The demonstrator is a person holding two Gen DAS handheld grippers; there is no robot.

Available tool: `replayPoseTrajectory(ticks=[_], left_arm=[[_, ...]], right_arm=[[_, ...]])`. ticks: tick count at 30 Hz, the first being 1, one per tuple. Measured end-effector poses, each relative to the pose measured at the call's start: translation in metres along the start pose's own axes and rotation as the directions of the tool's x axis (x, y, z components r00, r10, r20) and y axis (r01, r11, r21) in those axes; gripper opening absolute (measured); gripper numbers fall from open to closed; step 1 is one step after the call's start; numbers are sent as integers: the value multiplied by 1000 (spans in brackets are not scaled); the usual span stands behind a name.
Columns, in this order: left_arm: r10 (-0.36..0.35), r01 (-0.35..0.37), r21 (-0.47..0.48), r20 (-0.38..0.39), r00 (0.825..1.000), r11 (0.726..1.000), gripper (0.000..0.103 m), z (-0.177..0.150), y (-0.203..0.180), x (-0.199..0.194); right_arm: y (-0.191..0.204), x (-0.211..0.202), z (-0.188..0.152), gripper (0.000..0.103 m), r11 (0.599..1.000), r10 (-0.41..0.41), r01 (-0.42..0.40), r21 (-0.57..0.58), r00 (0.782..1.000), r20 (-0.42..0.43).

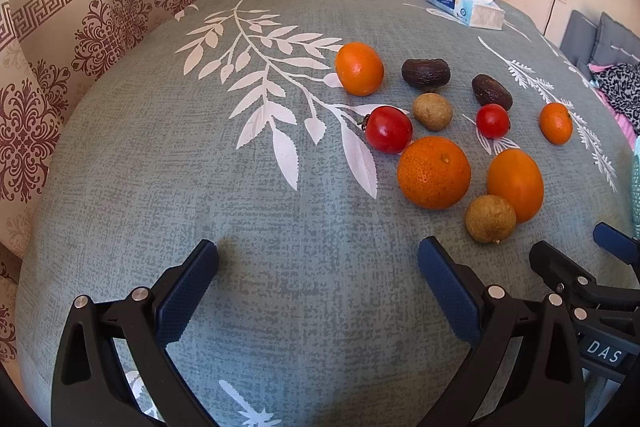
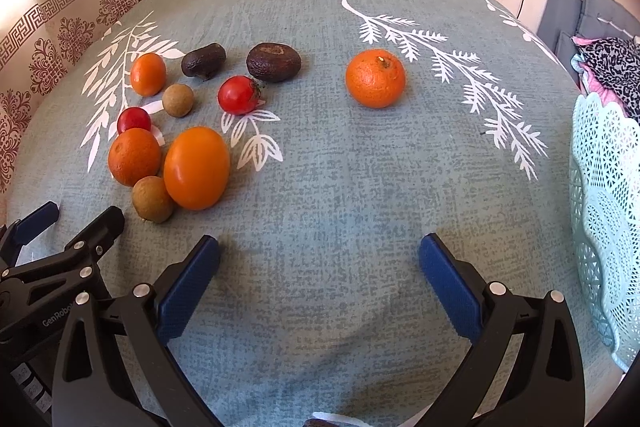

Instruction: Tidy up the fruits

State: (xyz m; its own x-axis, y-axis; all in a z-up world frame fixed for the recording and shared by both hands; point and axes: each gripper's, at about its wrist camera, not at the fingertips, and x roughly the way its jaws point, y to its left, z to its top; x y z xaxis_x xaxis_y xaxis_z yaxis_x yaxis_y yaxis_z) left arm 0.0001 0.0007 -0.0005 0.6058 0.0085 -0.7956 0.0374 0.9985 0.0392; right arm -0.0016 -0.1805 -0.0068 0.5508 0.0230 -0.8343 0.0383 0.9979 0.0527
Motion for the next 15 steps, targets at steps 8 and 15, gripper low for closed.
replayPoseTrajectory(ticks=[8, 15], left_arm=[[1, -1, 8, 2, 1000, 1000, 98, -1, -1, 0], [-1, 1, 10, 9, 1000, 1000, 98, -2, -1, -2]], right_arm=[[0, 0, 1, 101, 1000, 15, -15, -17, 1000, 0], [0, 0, 1, 101, 999, 25, -25, -39, 1000, 4]])
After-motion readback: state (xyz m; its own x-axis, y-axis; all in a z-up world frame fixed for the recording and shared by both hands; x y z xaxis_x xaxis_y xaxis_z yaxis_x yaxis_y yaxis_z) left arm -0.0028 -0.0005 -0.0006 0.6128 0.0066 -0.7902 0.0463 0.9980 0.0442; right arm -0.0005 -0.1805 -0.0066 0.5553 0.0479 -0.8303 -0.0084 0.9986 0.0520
